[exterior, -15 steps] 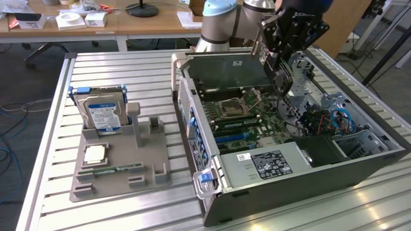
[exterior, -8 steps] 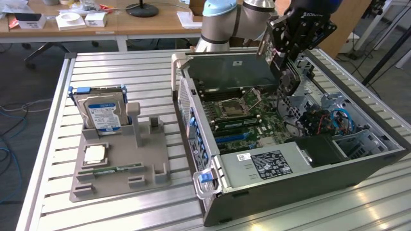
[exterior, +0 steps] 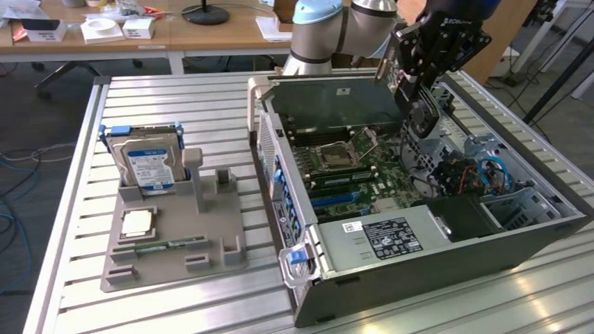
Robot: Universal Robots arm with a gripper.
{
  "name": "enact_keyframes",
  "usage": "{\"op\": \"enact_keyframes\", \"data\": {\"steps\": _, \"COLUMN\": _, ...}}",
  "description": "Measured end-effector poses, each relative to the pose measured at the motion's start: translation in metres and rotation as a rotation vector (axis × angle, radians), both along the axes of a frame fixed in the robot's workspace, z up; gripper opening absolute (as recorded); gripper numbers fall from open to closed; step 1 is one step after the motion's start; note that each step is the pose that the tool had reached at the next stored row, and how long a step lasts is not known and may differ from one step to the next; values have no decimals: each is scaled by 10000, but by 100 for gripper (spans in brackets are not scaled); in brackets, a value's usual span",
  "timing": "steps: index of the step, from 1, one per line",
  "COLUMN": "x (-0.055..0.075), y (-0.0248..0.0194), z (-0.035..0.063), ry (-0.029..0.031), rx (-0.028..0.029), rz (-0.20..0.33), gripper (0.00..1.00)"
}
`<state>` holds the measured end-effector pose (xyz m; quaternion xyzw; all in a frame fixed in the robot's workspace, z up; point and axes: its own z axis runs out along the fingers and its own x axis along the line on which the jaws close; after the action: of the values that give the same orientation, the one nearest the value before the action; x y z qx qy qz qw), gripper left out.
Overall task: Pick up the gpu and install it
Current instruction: 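Pick up the gpu and move the gpu toward the slot, then insert the gpu into the slot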
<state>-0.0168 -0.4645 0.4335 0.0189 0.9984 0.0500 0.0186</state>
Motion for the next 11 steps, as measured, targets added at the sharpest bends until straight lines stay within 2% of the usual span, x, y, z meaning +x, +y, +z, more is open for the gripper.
{"op": "enact_keyframes", "data": {"steps": 11, "x": 2, "y": 0, "z": 0, "ry": 0, "rx": 0, "rz": -1, "gripper": 26}}
